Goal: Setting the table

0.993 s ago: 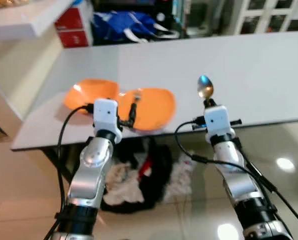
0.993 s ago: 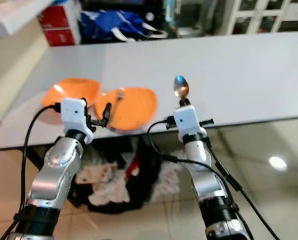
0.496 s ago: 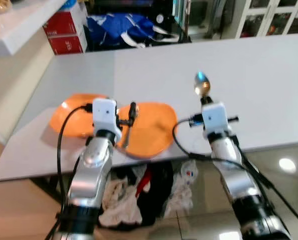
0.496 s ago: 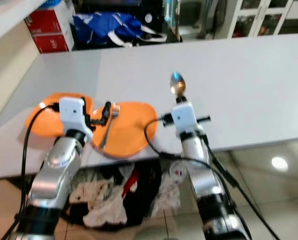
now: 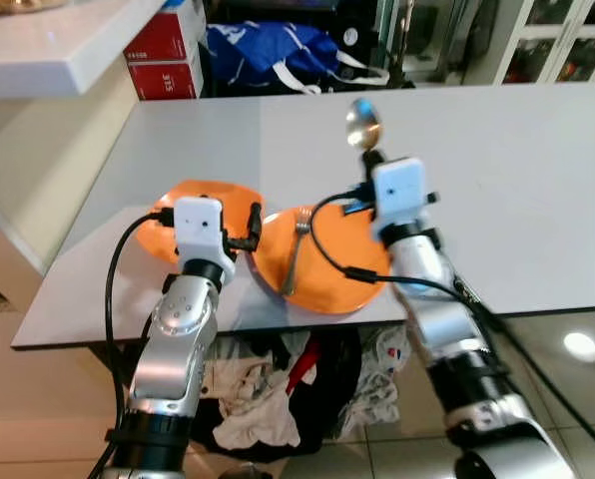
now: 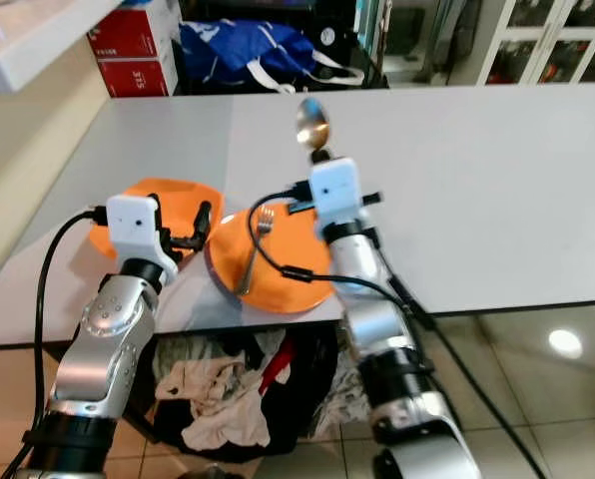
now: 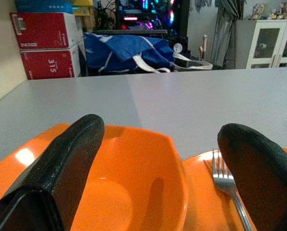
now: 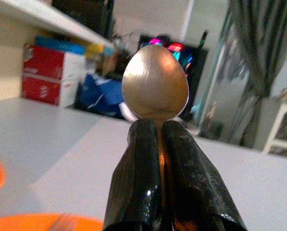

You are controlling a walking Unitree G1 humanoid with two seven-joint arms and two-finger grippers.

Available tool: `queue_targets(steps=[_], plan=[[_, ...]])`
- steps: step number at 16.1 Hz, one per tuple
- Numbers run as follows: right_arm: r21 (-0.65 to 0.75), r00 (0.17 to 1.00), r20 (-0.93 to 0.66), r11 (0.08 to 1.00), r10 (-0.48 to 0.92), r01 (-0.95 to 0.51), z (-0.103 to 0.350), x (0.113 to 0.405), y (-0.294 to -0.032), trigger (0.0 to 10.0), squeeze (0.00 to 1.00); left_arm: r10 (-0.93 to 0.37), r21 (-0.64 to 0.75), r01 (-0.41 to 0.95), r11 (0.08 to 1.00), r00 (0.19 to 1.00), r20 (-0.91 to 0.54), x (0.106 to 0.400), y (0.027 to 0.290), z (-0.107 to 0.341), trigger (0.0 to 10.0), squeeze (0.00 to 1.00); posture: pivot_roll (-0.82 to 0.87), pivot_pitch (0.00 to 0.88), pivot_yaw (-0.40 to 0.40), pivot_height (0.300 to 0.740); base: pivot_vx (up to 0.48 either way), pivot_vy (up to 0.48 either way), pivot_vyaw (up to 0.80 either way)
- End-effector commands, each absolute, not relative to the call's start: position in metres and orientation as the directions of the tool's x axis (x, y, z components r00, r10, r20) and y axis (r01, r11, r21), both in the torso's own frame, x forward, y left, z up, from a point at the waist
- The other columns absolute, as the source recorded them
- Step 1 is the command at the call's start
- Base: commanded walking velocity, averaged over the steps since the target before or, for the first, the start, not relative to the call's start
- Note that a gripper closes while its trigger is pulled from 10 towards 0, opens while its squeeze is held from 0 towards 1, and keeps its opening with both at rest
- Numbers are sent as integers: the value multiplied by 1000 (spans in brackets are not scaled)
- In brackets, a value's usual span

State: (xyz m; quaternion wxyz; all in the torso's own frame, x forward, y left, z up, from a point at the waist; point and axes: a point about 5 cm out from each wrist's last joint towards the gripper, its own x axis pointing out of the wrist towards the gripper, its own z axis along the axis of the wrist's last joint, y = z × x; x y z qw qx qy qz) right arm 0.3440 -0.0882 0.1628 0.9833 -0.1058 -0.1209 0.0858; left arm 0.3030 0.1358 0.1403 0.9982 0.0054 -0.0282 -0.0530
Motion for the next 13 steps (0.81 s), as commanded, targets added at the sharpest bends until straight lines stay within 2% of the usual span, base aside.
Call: queue_targets(steps=[1,6,13], plan=[[-160,973,164,978,161,-135,159,351,-92,10000,0,-93,20,92,996,994,64,301,138,142,10000,0,-47,0,35,740,0,0,0],[-64,993,41,992,110,-108,151,375,-92,10000,0,-89,15,89,996,994,54,295,134,141,10000,0,-15,0,11,740,0,0,0],[-20,990,-30,990,140,-141,155,392,-87,10000,0,-62,30,60,998,996,71,283,135,150,10000,0,61,21,-28,740,0,0,0]])
